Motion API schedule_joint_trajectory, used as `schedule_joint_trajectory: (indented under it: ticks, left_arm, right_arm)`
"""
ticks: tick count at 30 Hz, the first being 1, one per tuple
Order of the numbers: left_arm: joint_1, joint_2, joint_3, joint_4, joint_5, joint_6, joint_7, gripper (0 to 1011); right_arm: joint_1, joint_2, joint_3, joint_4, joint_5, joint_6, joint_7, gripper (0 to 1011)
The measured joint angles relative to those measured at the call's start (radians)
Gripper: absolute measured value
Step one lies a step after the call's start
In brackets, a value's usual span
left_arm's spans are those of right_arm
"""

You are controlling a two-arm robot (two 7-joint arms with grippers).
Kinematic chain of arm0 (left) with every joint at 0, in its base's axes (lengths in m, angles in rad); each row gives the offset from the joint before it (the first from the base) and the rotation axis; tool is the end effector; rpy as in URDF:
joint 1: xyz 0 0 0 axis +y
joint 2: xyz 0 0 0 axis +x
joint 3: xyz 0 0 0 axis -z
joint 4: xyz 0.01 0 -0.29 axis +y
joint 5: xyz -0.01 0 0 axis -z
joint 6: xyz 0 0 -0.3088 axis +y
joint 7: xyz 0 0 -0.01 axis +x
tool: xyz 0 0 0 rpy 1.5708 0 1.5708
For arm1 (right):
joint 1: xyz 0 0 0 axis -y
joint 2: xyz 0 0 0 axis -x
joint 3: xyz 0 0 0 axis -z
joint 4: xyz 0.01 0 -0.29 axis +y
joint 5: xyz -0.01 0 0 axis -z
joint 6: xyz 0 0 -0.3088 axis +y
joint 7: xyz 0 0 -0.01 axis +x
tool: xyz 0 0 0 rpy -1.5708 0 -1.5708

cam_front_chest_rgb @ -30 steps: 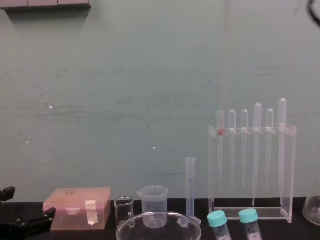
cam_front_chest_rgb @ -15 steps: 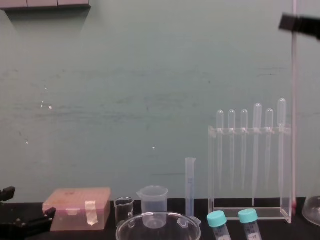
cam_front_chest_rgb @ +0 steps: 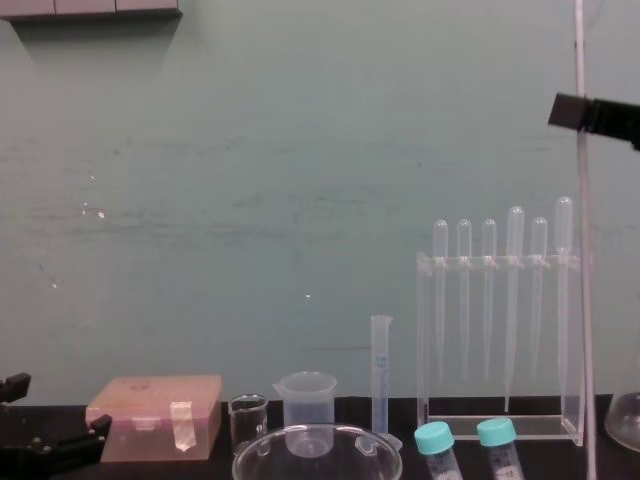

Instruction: Hold the thermometer with one hand and immerse one end into the beaker, then reinsert it into the test tube rack.

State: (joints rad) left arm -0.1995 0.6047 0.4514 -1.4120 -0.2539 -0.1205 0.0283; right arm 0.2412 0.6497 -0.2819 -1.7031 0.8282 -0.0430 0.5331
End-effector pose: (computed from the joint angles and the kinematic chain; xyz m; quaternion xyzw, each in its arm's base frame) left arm 0.3581 0.0827 -0.3023 0.1415 -0.1325 0.5799 0.7913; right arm 0.3675 -0.0836 -0.1773 0.1178 -0.0406 -0.3499 0.9285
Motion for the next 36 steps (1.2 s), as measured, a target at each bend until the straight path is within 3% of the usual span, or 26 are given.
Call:
schedule_joint_trajectory:
  ticks: [15,24,36]
  left_arm:
    - [0.0,0.0,0.0,0.0,0.0,0.0,0.0,1008]
    - [0.0,0.0,0.0,0.0,0.0,0.0,0.0,1008]
    - [0.0,0.0,0.0,0.0,0.0,0.0,0.0,1008]
  right_arm:
    - [0.011,-0.046,-0.032,0.078,-0.029,-0.01,0.027,56]
    - [0.022,-0.068,-0.063,0.133,-0.076,-0.04,0.058,55]
    - [0.025,-0.088,-0.078,0.178,-0.106,-0.031,0.058,56]
